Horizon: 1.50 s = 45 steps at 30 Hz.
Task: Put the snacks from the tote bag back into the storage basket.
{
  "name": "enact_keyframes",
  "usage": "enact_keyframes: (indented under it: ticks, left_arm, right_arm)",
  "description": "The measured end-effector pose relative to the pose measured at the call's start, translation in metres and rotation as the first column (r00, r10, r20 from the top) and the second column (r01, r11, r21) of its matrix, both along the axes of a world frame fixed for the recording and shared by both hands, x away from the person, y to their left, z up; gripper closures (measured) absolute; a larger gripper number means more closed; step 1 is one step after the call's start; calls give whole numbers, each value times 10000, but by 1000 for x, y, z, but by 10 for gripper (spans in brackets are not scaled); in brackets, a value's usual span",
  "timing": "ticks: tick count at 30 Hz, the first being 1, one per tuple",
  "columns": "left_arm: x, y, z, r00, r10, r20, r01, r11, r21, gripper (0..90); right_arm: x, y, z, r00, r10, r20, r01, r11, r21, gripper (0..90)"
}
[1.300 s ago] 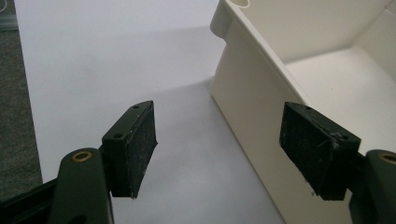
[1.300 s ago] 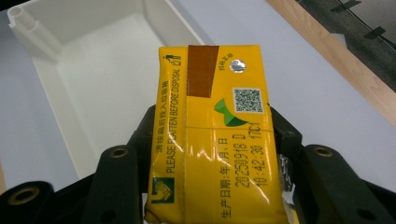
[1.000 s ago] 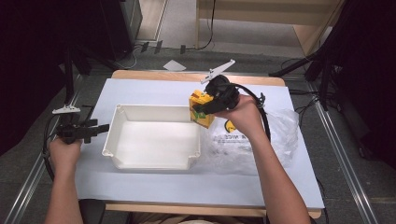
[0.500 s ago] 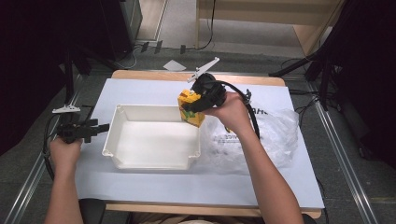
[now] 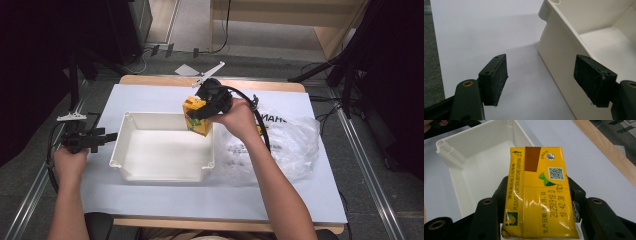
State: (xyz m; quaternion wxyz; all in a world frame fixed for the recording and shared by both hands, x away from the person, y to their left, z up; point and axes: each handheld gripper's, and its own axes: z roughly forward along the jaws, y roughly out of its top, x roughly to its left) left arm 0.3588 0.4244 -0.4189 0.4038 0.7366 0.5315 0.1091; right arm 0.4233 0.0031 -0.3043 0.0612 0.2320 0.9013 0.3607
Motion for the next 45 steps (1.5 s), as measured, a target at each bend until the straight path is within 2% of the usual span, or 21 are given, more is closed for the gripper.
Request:
enact_keyframes:
  ticks: [3, 17, 29, 32, 45]
  left_arm:
    - [0, 0, 0, 10000, 15, 18, -15, 10000, -26, 286]
    - [0, 0, 0, 10000, -7, -3, 7, 10000, -24, 286]
    - [1, 0, -1, 10000, -71, -45, 71, 10000, -6, 286]
    - [1, 0, -1, 10000, -66, -43, 65, 10000, -42, 285]
    - [1, 0, -1, 9999, -89, -54, 88, 9999, -57, 285]
  right_arm:
    - [3, 5, -6, 9998, 26, -194, -27, 10000, -58, 523]
    - [6, 17, -31, 9994, 71, -329, -75, 9999, -124, 523]
    - [8, 18, -46, 9994, -42, -346, 34, 9997, -228, 523]
    - [9, 19, -52, 9987, -96, -506, 87, 9998, -173, 523]
    - [12, 26, -70, 9985, -216, -505, 191, 9987, -483, 522]
